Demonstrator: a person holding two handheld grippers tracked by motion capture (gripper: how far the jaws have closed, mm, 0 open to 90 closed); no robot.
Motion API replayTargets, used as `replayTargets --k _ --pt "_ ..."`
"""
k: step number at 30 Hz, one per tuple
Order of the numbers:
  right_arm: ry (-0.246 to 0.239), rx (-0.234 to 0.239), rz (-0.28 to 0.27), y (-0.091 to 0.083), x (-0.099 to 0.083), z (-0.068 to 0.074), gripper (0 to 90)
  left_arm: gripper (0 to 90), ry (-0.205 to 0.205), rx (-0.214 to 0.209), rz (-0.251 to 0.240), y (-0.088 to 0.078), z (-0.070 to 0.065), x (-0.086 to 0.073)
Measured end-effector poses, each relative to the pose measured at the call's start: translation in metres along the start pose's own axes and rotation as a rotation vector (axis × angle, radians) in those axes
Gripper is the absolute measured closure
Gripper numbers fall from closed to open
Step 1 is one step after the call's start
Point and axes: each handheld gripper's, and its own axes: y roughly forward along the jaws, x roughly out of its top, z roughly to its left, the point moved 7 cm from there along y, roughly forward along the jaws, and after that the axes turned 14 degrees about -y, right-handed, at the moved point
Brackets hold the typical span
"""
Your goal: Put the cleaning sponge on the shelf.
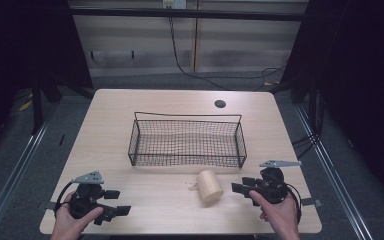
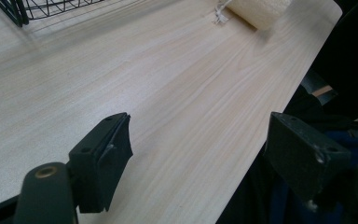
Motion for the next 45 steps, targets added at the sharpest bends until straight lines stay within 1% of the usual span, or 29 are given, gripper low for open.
replayTargets --k 3,4,5,8,9,10,11,13,14,16,17,18,19,21,22,23,25,28,29,31,32,33,35,36,37,40,42,44,45 --pt "-0.003 -0.014 0.011 0.000 0.008 0.002 46.7 21.6 -0.002 -0.006 -0.001 0.000 0.000 0.000" --pt "-0.016 -0.019 0.014 0.000 0.010 0.003 47.7 21.6 -0.002 -0.006 -0.001 0.000 0.000 0.000" --pt "-0.023 -0.016 0.018 0.000 0.012 0.005 47.9 21.6 -0.001 -0.004 0.000 0.000 0.000 0.000" --pt "-0.020 0.002 0.018 0.000 0.017 0.008 47.8 21.6 -0.002 -0.003 0.000 0.001 0.000 0.000" --pt "-0.019 0.027 0.042 0.000 0.021 0.010 47.0 21.6 -0.001 0.000 -0.001 0.001 0.001 0.000" --pt "-0.019 0.027 0.042 0.000 0.021 0.010 47.0 21.6 0.000 0.003 -0.001 0.001 0.002 0.000" --pt "-0.019 0.033 0.083 0.001 0.024 0.011 44.6 21.6 -0.007 0.000 -0.001 0.001 0.002 0.000" --pt "-0.017 0.044 0.094 0.002 0.026 0.011 44.5 21.5 -0.008 -0.004 -0.001 0.001 0.002 0.000" --pt "-0.012 0.060 0.104 0.003 0.027 0.011 43.6 21.6 -0.007 -0.003 -0.001 0.001 0.002 0.000" --pt "-0.007 0.064 0.118 0.005 0.029 0.011 41.5 21.6 -0.007 -0.006 -0.002 0.001 0.002 0.000" --pt "-0.010 0.083 0.137 0.008 0.031 0.012 38.9 21.6 -0.005 -0.009 0.003 0.001 0.001 0.000" --pt "-0.010 0.083 0.137 0.008 0.031 0.012 38.9 21.6 -0.005 -0.009 0.003 0.001 0.001 0.000" --pt "0.001 0.090 0.167 0.011 0.033 0.012 34.5 21.6 -0.004 -0.006 0.000 0.001 0.001 -0.001" --pt "0.007 0.091 0.191 0.016 0.036 0.012 31.4 21.6 -0.004 -0.009 0.000 0.001 0.001 -0.001" --pt "0.007 0.091 0.191 0.016 0.036 0.012 31.4 21.6 -0.004 -0.010 -0.001 0.001 0.001 -0.001" --pt "0.012 0.099 0.204 0.020 0.040 0.012 31.3 21.6 -0.004 -0.011 -0.001 0.001 0.001 -0.001" --pt "0.004 0.104 0.227 0.023 0.043 0.013 31.3 21.6 -0.009 -0.011 -0.003 0.001 0.002 -0.001" --pt "0.006 0.100 0.243 0.026 0.047 0.015 31.3 21.6 -0.009 -0.011 -0.004 0.000 0.002 -0.001" --pt "0.007 0.108 0.249 0.029 0.051 0.017 31.3 21.6 -0.008 -0.008 -0.005 0.000 0.002 -0.001" --pt "0.010 0.115 0.258 0.032 0.052 0.018 31.2 21.6 -0.007 -0.008 -0.006 0.000 0.002 -0.001" --pt "0.009 0.116 0.285 0.034 0.052 0.019 30.5 21.6 -0.007 -0.007 -0.006 0.000 0.002 -0.001" --pt "0.002 0.133 0.322 0.039 0.052 0.021 28.6 21.6 -0.008 -0.005 -0.007 0.000 0.002 -0.001" --pt "0.007 0.131 0.333 0.040 0.052 0.021 28.5 21.6 -0.008 -0.008 -0.007 0.000 0.001 -0.001" --pt "0.000 0.129 0.333 0.042 0.053 0.021 28.6 21.6 -0.007 -0.007 -0.003 0.000 0.001 -0.001" --pt "0.006 0.139 0.341 0.044 0.054 0.023 28.6 21.6 -0.005 0.001 -0.002 0.001 0.002 -0.001" --pt "-0.009 0.152 0.367 0.049 0.057 0.025 28.7 21.6 -0.006 0.003 -0.003 0.001 0.002 -0.001" --pt "-0.016 0.154 0.395 0.051 0.057 0.026 28.7 21.7 -0.007 0.005 -0.004 0.000 0.002 -0.001" --pt "-0.017 0.159 0.408 0.053 0.057 0.027 28.6 21.7 -0.010 0.001 0.001 0.001 0.001 -0.002" --pt "-0.011 0.171 0.436 0.056 0.056 0.027 28.3 21.7 -0.009 0.001 0.002 0.001 0.001 -0.002"
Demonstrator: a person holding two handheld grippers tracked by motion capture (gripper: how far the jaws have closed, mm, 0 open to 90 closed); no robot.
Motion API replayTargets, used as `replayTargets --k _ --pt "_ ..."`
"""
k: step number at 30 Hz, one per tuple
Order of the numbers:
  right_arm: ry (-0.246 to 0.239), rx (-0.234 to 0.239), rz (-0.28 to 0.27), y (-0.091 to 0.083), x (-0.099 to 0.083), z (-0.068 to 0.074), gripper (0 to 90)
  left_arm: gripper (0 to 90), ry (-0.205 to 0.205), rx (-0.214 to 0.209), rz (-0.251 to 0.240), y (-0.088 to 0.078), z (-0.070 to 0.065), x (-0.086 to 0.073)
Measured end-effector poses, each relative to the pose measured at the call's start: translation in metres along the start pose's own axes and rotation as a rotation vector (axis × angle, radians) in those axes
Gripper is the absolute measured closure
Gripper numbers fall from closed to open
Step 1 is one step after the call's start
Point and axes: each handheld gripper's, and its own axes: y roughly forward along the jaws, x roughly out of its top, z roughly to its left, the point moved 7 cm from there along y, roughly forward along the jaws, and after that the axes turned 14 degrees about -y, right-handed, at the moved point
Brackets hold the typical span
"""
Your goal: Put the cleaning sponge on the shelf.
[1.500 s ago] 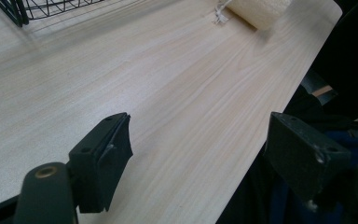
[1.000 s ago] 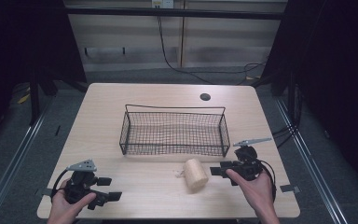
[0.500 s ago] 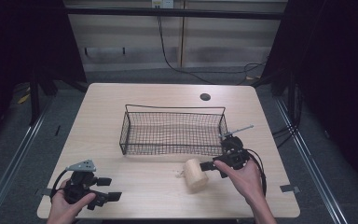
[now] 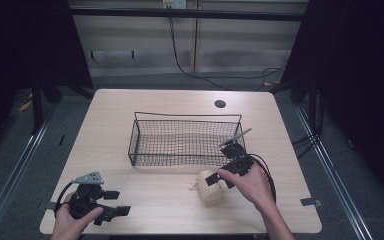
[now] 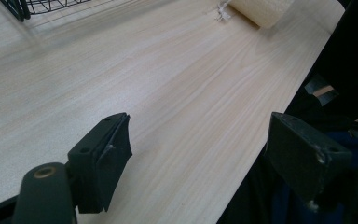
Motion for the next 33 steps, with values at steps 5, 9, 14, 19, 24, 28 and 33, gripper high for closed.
replayTargets --k 5,9,14,19,24,28,33 --pt "0.010 -0.018 0.045 0.006 0.002 -0.002 28.3 21.7 0.000 0.007 0.000 0.001 0.002 0.001" --pt "0.015 -0.030 0.088 0.010 0.003 -0.005 28.5 21.7 0.001 0.001 -0.005 0.000 0.001 0.001" --pt "0.034 -0.029 0.119 0.016 0.006 -0.007 31.4 21.7 0.005 -0.004 0.001 0.001 -0.001 0.003" --pt "0.036 -0.027 0.172 0.022 0.007 -0.007 31.4 21.7 0.008 -0.001 0.004 0.002 0.000 0.003" --pt "0.042 -0.035 0.229 0.031 0.009 -0.007 30.7 21.7 0.011 -0.006 0.003 0.001 0.000 0.003" --pt "0.041 -0.046 0.243 0.036 0.011 -0.005 29.7 21.7 0.013 -0.005 0.007 0.002 -0.001 0.003" --pt "0.042 -0.064 0.280 0.042 0.010 -0.007 30.7 21.7 0.013 -0.007 0.007 0.002 -0.002 0.003"
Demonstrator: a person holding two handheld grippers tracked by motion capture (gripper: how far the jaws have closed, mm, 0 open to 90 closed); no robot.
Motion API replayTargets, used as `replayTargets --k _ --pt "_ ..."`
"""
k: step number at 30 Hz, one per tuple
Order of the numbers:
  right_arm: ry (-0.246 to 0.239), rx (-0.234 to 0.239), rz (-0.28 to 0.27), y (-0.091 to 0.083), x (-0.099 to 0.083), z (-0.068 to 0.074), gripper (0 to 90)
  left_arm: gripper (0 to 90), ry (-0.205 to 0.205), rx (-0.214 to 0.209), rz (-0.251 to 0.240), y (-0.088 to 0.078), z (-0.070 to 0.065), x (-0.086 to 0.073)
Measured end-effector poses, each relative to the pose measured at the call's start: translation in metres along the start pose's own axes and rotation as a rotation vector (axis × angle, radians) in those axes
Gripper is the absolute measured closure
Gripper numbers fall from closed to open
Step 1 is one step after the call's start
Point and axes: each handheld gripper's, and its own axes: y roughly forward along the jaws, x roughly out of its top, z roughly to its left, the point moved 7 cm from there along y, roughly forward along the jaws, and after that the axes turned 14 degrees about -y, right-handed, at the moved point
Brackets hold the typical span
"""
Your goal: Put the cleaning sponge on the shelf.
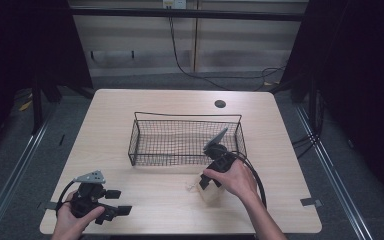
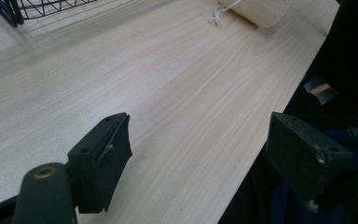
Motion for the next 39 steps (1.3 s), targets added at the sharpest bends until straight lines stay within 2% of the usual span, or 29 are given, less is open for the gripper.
replayTargets --k 12,20,23,33,39 --pt "-0.065 -0.013 0.049 0.010 0.002 0.006 30.2 21.7 0.003 0.003 0.002 0.000 0.001 0.000" --pt "-0.069 -0.015 0.049 0.010 0.002 0.005 30.8 21.7 -0.001 0.001 -0.002 0.000 0.000 0.000" --pt "-0.069 -0.014 0.060 0.009 0.001 0.005 31.0 22.4 -0.018 0.008 -0.006 0.000 0.001 0.001" --pt "-0.077 0.052 0.052 0.001 -0.002 0.009 31.0 22.1 -0.009 0.004 -0.004 0.000 0.000 0.000" --pt "-0.085 0.069 0.045 -0.006 -0.002 0.012 31.0 22.1 -0.009 0.003 -0.002 0.000 0.000 0.000"
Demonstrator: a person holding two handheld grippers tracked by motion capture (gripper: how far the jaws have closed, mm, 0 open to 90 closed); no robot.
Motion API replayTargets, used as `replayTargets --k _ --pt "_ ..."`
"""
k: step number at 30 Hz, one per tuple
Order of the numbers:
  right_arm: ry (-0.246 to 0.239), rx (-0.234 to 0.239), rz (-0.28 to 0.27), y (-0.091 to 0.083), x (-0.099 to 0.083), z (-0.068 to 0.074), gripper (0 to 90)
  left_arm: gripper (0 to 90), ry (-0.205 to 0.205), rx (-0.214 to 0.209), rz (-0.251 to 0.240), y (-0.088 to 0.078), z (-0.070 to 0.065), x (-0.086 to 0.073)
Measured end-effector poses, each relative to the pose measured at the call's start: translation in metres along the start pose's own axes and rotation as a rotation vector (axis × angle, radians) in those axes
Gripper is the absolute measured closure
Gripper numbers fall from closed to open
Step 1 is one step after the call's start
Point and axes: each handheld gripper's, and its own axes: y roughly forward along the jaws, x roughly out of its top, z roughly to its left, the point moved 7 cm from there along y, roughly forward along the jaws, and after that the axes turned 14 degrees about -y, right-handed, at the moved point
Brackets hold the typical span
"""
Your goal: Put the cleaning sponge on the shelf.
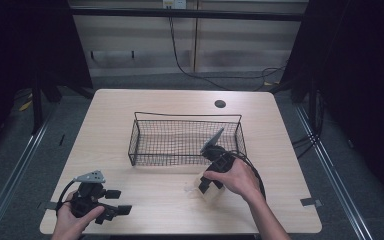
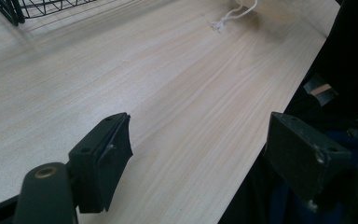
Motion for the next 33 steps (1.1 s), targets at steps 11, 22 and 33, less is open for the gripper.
replayTargets --k 11,22,33 --pt "-0.018 0.016 -0.036 -0.010 -0.002 0.001 30.9 22.1 0.002 0.001 0.004 0.000 0.000 0.000" --pt "-0.031 0.017 -0.054 -0.025 -0.004 0.002 31.0 22.0 0.003 0.003 0.003 0.000 0.000 0.000" --pt "-0.042 0.033 -0.049 -0.037 -0.006 0.004 30.9 22.5 0.005 0.009 0.008 0.001 0.000 0.000"
